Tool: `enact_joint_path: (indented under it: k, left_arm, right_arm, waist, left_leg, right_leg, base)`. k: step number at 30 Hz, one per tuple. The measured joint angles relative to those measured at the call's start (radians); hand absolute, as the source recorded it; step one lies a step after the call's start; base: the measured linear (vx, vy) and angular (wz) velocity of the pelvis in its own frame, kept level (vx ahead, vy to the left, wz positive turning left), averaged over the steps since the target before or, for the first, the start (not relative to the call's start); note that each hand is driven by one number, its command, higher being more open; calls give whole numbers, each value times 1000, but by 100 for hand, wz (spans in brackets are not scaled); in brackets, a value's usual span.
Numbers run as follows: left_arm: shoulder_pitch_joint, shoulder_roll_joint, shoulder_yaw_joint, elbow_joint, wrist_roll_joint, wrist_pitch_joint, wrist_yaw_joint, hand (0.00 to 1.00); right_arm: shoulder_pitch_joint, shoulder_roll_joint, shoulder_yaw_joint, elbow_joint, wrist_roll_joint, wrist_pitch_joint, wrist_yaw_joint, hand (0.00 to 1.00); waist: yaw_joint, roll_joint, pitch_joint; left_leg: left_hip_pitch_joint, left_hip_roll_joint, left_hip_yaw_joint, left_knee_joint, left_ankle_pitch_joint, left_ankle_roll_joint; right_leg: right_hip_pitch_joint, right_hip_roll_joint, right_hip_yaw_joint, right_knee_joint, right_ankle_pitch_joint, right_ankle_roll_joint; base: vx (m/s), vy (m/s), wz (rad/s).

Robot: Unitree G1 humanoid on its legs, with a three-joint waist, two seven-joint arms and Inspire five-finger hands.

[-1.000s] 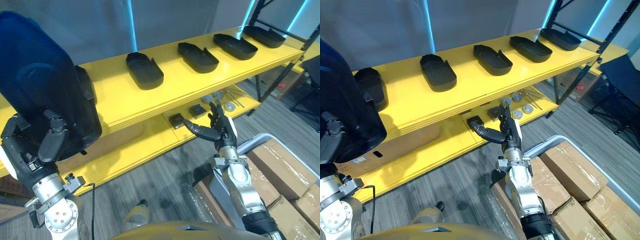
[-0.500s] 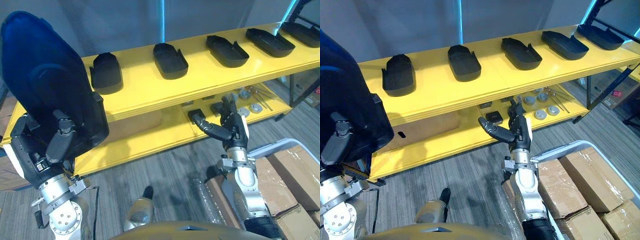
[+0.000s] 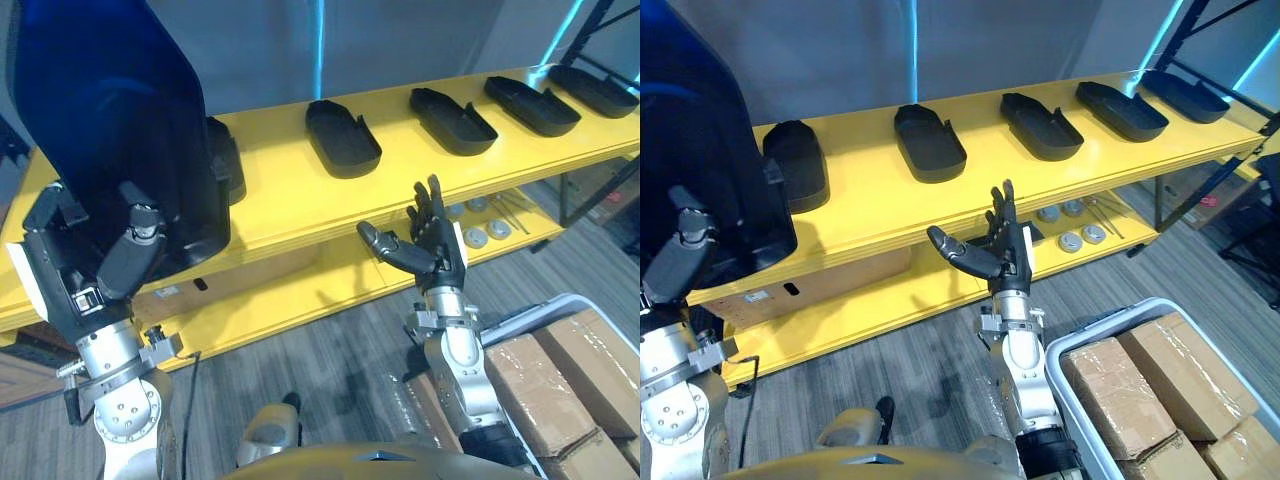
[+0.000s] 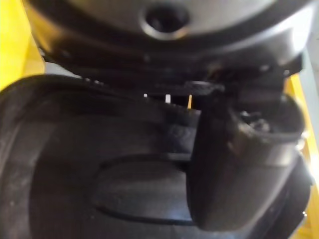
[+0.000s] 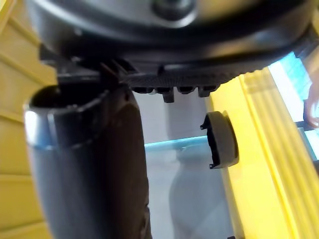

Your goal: Walk over and take three plastic housings, then place them on the shelf

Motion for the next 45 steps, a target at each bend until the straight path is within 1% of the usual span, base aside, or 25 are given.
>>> enact_joint_path:
  k: [2, 3, 4, 5, 8, 12, 14, 18, 20, 21, 22, 23, 25, 29, 31, 32, 33, 34, 37, 38, 40, 41, 43, 44, 45]
  left_arm:
    - [-60, 7, -11, 34, -1, 0, 10, 0]
    - [-66, 11, -13, 40, 0, 1, 11, 0]
    - [-72, 12, -20, 46, 0, 3, 15, 0]
    - [-68, 9, -32, 48, 0, 8, 16, 0]
    - [-60, 5, -51, 47, 0, 14, 18, 0]
    - [-58, 3, -70, 47, -5, 16, 16, 0]
    - [-53, -8, -69, 47, -12, 15, 16, 0]
    - [-19, -37, -69, 48, -45, 15, 4, 0]
    - [-2, -54, -75, 49, -49, 15, -4, 0]
    - [1, -56, -85, 51, -63, 15, -17, 0]
    - [0, -58, -100, 56, -83, 14, -30, 0]
    - [-1, -61, -110, 61, -84, 13, -34, 0]
    - [1, -73, -124, 79, -84, 12, -38, 0]
    - [11, -95, -119, 140, -97, 12, -38, 0]
    - [19, -102, -111, 169, -122, 13, -48, 0]
    - [21, -101, -104, 175, -125, 13, -62, 0]
    - [21, -101, -104, 175, -125, 13, -68, 0]
    - [18, -98, -104, 176, -125, 13, -93, 0]
    - [0, -93, -106, 176, -124, 14, -182, 0]
    - [-8, -82, -110, 177, -117, 19, -228, 0]
    - [-12, -61, -115, 177, -116, 22, -253, 0]
    - [-17, -27, -119, 176, -117, 26, -263, 0]
    - [-39, 6, -131, 176, -129, 55, -267, 0]
    - [-52, 5, -144, 177, -130, 67, -265, 0]
    - [-54, 0, -162, 178, -130, 68, -253, 0]
  right_arm:
    - [0, -6, -15, -24, 2, -14, 24, 100]
    - [3, -8, -18, -34, 3, -14, 29, 100]
    - [6, -16, -25, -49, 6, -15, 38, 100]
    - [6, -32, -33, -54, 11, -15, 46, 100]
    - [-13, -89, -46, -56, 13, -14, 59, 100]
    - [-77, -113, -59, -76, -1, -14, 56, 100]
    - [-120, -118, -68, -110, 0, -14, 56, 100]
    - [-124, -117, -78, -143, 0, -15, 54, 100]
    - [-85, -110, -90, -156, 2, -14, 53, 100]
    - [-41, -95, -114, -169, 1, -14, 51, 100]
    - [-1, -86, -139, -181, 1, -14, 46, 100]
    - [14, -88, -155, -184, 2, -14, 44, 100]
    - [37, -88, -199, -180, 2, -14, 47, 100]
    - [34, -91, -210, -179, 4, -14, 89, 100]
    - [21, -92, -192, -176, 15, -14, 114, 100]
    - [3, -93, -191, -159, 21, -19, 128, 100]
    - [0, -94, -191, -156, 21, -19, 129, 100]
    - [-1, -91, -191, -143, 33, -20, 129, 100]
    - [9, -74, -190, -102, 49, -29, 104, 100]
    - [20, -63, -178, -79, 48, -31, 90, 100]
    - [32, -50, -159, -64, 47, -31, 82, 100]
    - [46, -29, -144, -62, 38, -32, 82, 100]
    - [56, -8, -111, -69, 35, -32, 85, 100]
    - [55, -3, -104, -80, 15, -32, 85, 100]
    - [54, -4, -103, -95, -5, -32, 86, 100]
  waist:
    - [-31, -2, -1]
    - [-37, -10, -5]
    - [-44, -28, -11]
    - [-47, -23, -12]
    - [-30, 20, -29]
    - [-16, 19, -29]
    - [2, 17, -31]
    - [1, 16, -31]
    - [-8, 16, -31]
    - [-15, 14, -31]
    - [-42, 13, -32]
    - [-52, 18, -31]
    - [-60, 27, -29]
    - [-58, 41, -24]
    - [-60, 45, -24]
    - [-69, 41, -25]
    - [-68, 46, -25]
    - [-73, 59, -31]
    - [-87, 55, -29]
    - [-88, 65, -34]
    - [-89, 60, -31]
    - [-89, 47, -25]
    - [-93, 36, -27]
    - [-93, 36, -27]
    - [-90, 37, -24]
  left_leg:
    - [-12, -11, -49, -3, -4, -14]
    - [-18, -22, -61, -3, -6, -23]
    - [-21, -45, -82, -5, -3, -28]
    - [-19, -54, -98, -13, 2, -37]
    - [-47, -37, -163, -16, 21, -65]
    - [-33, -20, -205, -49, 38, -86]
    - [-31, -21, -210, -59, 46, -87]
    - [-27, -29, -221, -79, 68, -85]
    - [-19, -37, -214, -102, 78, -69]
    - [-20, -21, -128, -108, 60, -13]
    - [-30, 7, -22, -107, 54, -3]
    - [-37, 21, 24, -104, 55, -2]
    - [-53, 37, 104, -88, 73, 23]
    - [-69, 14, 175, -18, 74, 18]
    - [-63, -16, 206, 7, 58, -8]
    - [-73, -19, 227, 45, 56, 9]
    - [-77, -15, 223, 63, 54, 12]
    - [-92, -24, 218, 97, 27, -10]
    - [-114, -61, 223, 162, -29, -2]
    - [-121, -65, 225, 170, -45, 21]
    - [-112, -63, 224, 152, -45, 30]
    - [-94, -63, 224, 124, -44, 50]
    - [-88, -61, 197, 81, -21, 80]
    - [-81, -62, 181, 42, 3, 85]
    - [-78, -71, 173, 16, 20, 87]
  right_leg:
    - [0, 83, 102, -173, 7, 3]
    - [-1, 92, 129, -203, 7, 3]
    - [1, 94, 158, -213, 33, 36]
    - [5, 95, 155, -213, 65, 41]
    - [38, 132, 80, -268, 92, 39]
    - [82, 158, 41, -293, 89, 34]
    - [88, 160, 33, -295, 78, 16]
    - [95, 161, 25, -294, 68, 4]
    - [115, 151, 4, -293, 60, 5]
    - [133, 138, -35, -293, 58, 10]
    - [149, 127, -73, -290, 58, 12]
    - [155, 117, -85, -286, 58, 12]
    - [148, 92, -84, -242, 30, 29]
    - [90, 8, -52, -80, -49, 60]
    - [67, -45, -21, -19, -84, 82]
    - [49, -72, -9, -20, -83, 89]
    - [47, -72, -3, -19, -81, 91]
    - [54, -84, 4, -16, -80, 107]
    - [78, -122, -11, -61, -37, 154]
    - [73, -116, -8, -44, -1, 112]
    - [52, -110, 3, -19, 34, 57]
    - [45, -91, 29, -24, 40, 41]
    - [50, 11, 79, -90, 14, 71]
    - [55, 90, 88, -162, 8, 65]
    - [57, 150, 97, -230, 12, 8]
  base:
    - [47, -52, 64]
    - [59, -102, 74]
    - [62, -105, 73]
    - [103, -151, 71]
    - [147, -143, 63]
    - [99, -92, 56]
    - [48, -52, 20]
    - [-9, -12, 23]
    - [-38, 11, 36]
    - [-52, 25, 85]
    - [-49, 30, 104]
    - [-44, 95, 105]
    - [-51, 178, 59]
    - [-67, 127, 3]
    - [-57, 130, -22]
    - [-37, 153, -18]
    - [0, 141, -12]
    - [54, 177, -2]
    - [77, 211, 8]
    - [109, 278, 4]
    - [50, 163, 2]
    - [37, 123, 10]
    - [42, 53, 30]
    - [28, 0, 43]
    - [33, -3, 48]
